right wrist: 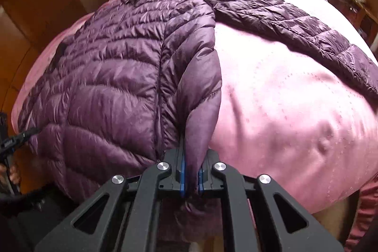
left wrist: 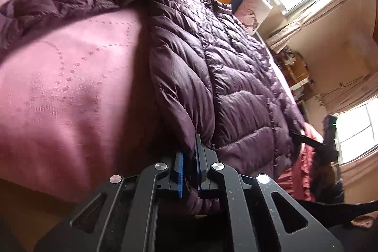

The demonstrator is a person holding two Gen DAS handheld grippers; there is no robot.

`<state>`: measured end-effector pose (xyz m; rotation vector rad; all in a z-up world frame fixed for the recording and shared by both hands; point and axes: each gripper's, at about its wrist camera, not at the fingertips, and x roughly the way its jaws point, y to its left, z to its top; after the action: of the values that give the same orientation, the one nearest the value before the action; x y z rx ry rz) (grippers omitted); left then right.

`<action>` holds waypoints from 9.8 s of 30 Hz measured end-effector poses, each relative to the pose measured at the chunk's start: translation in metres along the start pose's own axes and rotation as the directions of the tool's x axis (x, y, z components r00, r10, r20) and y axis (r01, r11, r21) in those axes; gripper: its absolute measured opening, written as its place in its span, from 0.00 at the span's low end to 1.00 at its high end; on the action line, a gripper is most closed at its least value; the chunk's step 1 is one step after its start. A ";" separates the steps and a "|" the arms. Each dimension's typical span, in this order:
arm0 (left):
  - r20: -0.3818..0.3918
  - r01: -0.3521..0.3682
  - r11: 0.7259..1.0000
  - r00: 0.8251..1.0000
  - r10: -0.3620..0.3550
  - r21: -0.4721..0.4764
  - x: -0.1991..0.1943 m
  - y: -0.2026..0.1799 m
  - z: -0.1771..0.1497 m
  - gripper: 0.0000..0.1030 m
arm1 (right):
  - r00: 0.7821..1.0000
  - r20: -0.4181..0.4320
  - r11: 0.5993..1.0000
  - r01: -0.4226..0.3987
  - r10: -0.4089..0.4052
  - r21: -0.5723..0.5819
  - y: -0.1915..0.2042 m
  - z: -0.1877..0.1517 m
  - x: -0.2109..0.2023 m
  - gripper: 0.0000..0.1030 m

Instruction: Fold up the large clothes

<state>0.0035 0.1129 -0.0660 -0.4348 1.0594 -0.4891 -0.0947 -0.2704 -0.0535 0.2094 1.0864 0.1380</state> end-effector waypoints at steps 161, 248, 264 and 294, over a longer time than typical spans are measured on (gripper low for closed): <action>0.175 -0.330 0.927 0.938 0.301 0.177 0.160 -0.057 0.143 0.96 | 0.948 0.319 0.992 0.051 -0.011 -0.118 0.101 0.235 0.113 0.49; 0.200 -0.322 0.918 0.939 0.279 0.231 0.139 -0.083 0.151 0.80 | 0.924 0.234 0.950 -0.313 0.303 0.008 0.118 0.185 0.080 0.91; 0.152 -0.316 0.725 0.947 0.284 0.612 0.248 -0.251 0.162 0.80 | 0.894 0.316 0.870 -0.407 0.318 0.276 0.008 0.095 0.047 0.94; 0.149 0.002 0.969 0.988 0.036 -0.246 0.155 -0.023 0.217 0.12 | 0.879 0.360 0.865 -0.421 0.314 0.273 0.005 0.149 0.054 0.97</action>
<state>0.2572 0.0274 -0.0714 -0.6718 0.9782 -0.3042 0.0623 -0.2695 -0.0321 0.7390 0.7423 0.2541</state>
